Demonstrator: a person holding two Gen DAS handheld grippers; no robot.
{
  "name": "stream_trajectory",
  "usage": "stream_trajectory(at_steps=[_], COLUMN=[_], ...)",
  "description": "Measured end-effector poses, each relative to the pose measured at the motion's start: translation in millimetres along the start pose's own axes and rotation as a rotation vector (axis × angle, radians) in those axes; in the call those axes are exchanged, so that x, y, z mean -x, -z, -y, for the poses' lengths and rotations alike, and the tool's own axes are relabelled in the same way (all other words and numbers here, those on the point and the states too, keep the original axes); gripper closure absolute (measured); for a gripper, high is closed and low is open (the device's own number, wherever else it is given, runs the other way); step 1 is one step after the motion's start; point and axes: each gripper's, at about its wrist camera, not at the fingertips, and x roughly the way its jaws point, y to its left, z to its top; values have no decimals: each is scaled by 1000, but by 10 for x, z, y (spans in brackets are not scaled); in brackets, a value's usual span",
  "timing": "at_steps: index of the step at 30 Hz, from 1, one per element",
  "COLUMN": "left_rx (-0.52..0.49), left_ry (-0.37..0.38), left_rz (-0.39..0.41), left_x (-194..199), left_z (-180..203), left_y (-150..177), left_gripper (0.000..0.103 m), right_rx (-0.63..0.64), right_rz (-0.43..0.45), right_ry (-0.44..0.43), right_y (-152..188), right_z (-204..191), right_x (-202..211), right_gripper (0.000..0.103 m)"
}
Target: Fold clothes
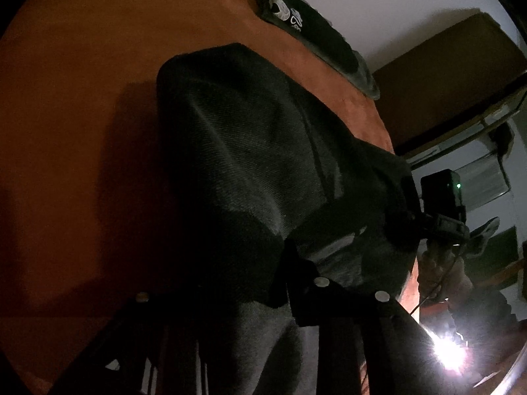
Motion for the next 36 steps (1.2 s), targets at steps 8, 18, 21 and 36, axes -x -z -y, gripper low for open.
stream_trajectory(at_steps=[8,18,21,36], left_rx=[-11,251,221,148], left_ry=[-63,192,174,133], left_rz=[-21,-134,-142,-146], left_x=[-46,-35,-23,-94], left_z=[-46,-649,-616,-493], left_y=[14,11,17,49], left_gripper=[67,56,56,52], right_rx=[-22,-90,8,-113], right_rz=[-118,-280,-323,-277], right_ry=[-8,53,90,90], right_y=[-99,-170,-186,-329], right_z=[153,29,-80,-87], right_x=[-37,-355,-423,-438], right_gripper=[37,0,0,0])
